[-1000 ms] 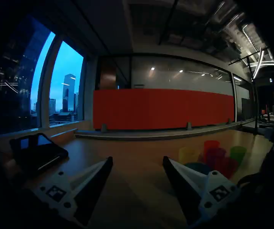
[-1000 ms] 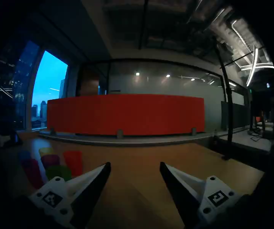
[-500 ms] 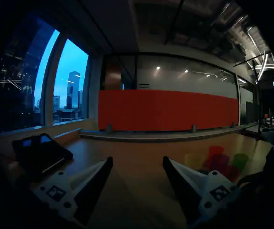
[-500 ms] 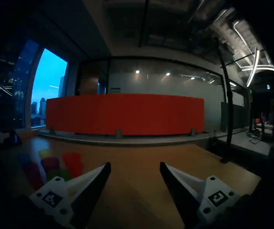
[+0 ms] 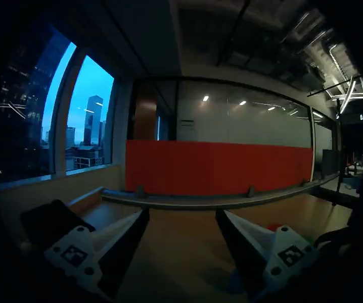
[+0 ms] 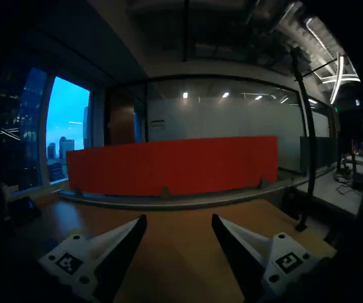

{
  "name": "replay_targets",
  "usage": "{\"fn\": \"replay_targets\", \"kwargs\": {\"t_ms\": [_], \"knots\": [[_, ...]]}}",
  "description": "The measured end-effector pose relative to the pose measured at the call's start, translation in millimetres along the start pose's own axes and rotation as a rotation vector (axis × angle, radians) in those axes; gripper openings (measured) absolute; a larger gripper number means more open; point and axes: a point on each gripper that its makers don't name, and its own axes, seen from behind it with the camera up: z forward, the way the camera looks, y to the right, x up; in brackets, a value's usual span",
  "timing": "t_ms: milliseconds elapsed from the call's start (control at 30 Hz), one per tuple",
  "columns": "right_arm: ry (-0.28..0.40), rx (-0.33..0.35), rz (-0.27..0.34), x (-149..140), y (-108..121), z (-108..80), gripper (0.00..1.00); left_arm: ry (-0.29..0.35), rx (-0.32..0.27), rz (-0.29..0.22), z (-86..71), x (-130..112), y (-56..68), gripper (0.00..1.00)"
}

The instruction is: Pour water

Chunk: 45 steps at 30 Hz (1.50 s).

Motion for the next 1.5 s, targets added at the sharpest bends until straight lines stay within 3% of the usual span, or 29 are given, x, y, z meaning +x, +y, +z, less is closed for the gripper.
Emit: {"fn": "replay_targets", "kwargs": {"t_ms": [167, 433, 667, 867, 1167, 1367, 1500], "knots": [[-0.011, 0.016, -0.002, 33, -1, 4.0, 0.99, -0.003, -0.010, 0.006, 4.9, 35, 2.6, 0.97], [0.008, 0.015, -0.047, 81, 2, 6.2, 0.99, -0.002, -0.057, -0.034, 15.4, 89, 10.9, 0.97], [0.030, 0.019, -0.049, 112, 2, 6.3, 0.99, 0.002, -0.085, -0.028, 16.0, 123, 20.8, 0.97], [0.019, 0.082, -0.080, 111, -11, 4.4, 0.99, -0.006, -0.159, -0.017, 15.7, 123, 40.0, 0.97], [0.017, 0.281, -0.086, 115, -51, -7.2, 0.99, -0.015, -0.315, -0.015, 10.3, 123, 72.1, 0.97], [0.019, 0.387, -0.075, 121, -71, -18.4, 0.99, -0.032, -0.395, 0.003, 2.7, 118, 86.5, 0.97], [0.005, 0.423, -0.084, 116, -77, -19.4, 0.99, -0.038, -0.425, 0.035, -2.3, 112, 92.5, 0.97]]}}
